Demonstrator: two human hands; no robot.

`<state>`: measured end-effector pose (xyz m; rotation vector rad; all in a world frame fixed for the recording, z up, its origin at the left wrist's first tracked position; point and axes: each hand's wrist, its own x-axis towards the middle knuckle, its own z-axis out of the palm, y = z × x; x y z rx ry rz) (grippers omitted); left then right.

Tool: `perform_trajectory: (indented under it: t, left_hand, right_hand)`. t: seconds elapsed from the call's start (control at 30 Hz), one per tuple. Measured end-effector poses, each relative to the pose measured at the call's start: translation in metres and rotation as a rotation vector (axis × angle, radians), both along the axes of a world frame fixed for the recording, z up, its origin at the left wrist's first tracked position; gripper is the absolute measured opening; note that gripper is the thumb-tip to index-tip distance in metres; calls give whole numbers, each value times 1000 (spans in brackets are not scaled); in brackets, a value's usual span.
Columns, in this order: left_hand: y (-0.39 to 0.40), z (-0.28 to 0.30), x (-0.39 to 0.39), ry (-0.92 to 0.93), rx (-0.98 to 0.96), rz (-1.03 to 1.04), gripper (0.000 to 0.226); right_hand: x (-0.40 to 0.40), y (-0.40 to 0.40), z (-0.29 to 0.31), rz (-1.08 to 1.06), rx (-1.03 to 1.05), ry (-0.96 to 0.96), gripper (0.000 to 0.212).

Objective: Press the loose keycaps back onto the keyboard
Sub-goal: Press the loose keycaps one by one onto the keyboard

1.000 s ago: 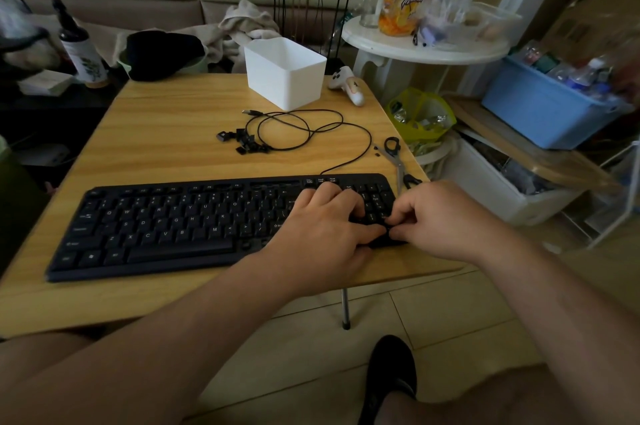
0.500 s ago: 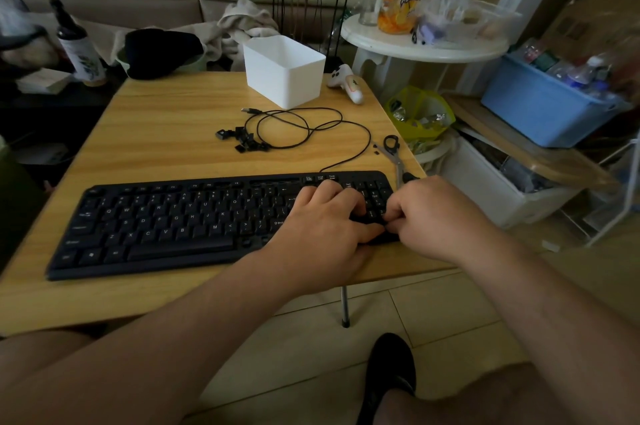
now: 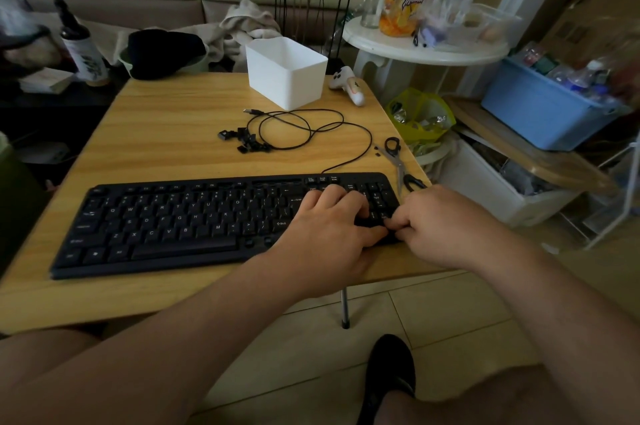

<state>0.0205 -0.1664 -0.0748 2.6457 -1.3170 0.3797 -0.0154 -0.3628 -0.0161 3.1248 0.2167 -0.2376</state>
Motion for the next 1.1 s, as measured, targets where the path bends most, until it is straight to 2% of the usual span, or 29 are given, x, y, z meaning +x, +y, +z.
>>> perform_trajectory:
  t: [0.1, 0.2, 0.27, 0.43, 0.6, 0.83, 0.93, 1.1]
  left_hand:
    - [1, 3, 0, 1, 14, 0, 50]
    - [6, 9, 7, 44, -5, 8, 40]
    - [10, 11, 12, 58, -33, 4, 35]
    - [11, 8, 12, 69, -26, 10, 37]
    - [8, 9, 10, 67, -37, 7, 39]
    - [9, 6, 10, 75, -49, 4, 47]
    - [9, 6, 11, 92, -64, 2, 41]
    - [17, 10, 26, 143, -166, 73, 28]
  right_hand:
    - [-3, -4, 2, -2, 57, 30, 25]
    - [-1, -13, 4, -144, 282, -76, 17]
    - [-1, -17, 5, -204, 353, -133, 16]
    - [-2, -14, -1, -252, 383, -90, 8]
    - [5, -8, -8, -336, 461, -98, 17]
    - [10, -8, -7, -370, 521, -57, 18]
    - [13, -4, -7, -359, 488, -79, 19]
    - [22, 14, -14, -319, 582, -213, 22]
